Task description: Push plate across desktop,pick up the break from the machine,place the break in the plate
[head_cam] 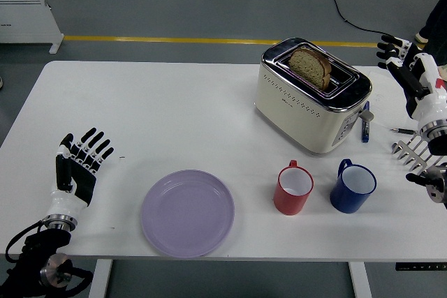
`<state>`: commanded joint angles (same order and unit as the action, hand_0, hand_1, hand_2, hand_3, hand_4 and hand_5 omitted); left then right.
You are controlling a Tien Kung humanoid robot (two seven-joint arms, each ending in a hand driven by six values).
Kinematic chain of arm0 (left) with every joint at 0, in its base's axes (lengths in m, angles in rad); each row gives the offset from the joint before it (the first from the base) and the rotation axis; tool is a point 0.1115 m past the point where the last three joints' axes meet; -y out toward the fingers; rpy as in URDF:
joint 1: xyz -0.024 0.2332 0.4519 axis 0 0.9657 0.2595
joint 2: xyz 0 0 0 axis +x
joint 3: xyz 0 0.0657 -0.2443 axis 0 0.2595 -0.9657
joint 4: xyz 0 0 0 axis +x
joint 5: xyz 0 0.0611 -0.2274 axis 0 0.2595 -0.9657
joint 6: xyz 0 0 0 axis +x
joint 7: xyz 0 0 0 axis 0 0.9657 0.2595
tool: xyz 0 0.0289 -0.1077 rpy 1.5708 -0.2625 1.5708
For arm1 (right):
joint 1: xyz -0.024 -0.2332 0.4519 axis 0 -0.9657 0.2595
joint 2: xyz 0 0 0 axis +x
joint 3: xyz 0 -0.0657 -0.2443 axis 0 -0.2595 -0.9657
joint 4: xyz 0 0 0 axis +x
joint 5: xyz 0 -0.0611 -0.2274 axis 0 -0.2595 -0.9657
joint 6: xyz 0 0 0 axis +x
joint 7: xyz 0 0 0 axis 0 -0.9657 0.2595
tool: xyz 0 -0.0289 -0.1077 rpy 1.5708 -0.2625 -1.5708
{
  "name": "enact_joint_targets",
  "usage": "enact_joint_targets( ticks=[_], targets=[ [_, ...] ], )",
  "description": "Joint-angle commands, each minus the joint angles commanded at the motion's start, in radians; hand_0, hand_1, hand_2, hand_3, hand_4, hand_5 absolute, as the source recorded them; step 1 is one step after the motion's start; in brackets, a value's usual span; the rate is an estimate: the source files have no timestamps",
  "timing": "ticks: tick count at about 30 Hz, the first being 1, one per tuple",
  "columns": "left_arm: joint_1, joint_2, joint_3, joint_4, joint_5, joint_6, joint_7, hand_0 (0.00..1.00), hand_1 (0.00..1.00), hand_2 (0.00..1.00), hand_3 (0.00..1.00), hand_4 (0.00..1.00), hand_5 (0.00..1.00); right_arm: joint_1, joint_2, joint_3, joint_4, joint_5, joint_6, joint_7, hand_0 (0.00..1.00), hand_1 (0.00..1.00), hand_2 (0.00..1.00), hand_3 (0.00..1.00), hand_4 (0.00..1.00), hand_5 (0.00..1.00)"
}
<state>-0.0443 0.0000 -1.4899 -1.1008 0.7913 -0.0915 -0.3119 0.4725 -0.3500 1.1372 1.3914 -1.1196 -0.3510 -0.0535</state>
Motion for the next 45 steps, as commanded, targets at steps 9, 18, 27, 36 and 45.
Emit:
enact_joint_targets(
  ticks=[9,18,27,36,45],
  targets=[
    [0.000,0.000,-0.028,-0.002,0.008,0.011,0.003,0.783,0.784,0.796,0.739,0.583,0.998,0.361,0.100,-0.237,-0.242,-0.377,0.173,-0.212,0.873,0.851,0.875,0.902,0.725,0.217],
    [0.016,0.000,-0.027,0.002,0.004,0.013,0.004,0.788,0.782,0.794,0.738,0.580,0.998,0.531,0.225,-0.344,-0.494,-0.760,0.252,-0.254,0.879,0.850,0.868,0.895,0.742,0.200],
    [0.023,0.000,-0.026,0.004,0.000,0.015,0.003,0.790,0.780,0.792,0.735,0.576,0.998,0.628,0.327,-0.407,-0.716,-0.926,0.294,-0.266,0.867,0.833,0.845,0.886,0.751,0.205],
    [0.031,0.000,-0.022,0.008,0.000,0.018,0.003,0.789,0.779,0.792,0.734,0.573,0.998,0.694,0.350,-0.448,-0.893,-0.909,0.352,-0.283,0.835,0.815,0.814,0.870,0.747,0.218],
    [0.033,0.000,-0.020,0.014,0.002,0.021,0.002,0.789,0.779,0.790,0.733,0.568,0.998,0.726,0.350,-0.492,-0.965,-0.842,0.375,-0.287,0.697,0.711,0.684,0.796,0.733,0.231]
  ],
)
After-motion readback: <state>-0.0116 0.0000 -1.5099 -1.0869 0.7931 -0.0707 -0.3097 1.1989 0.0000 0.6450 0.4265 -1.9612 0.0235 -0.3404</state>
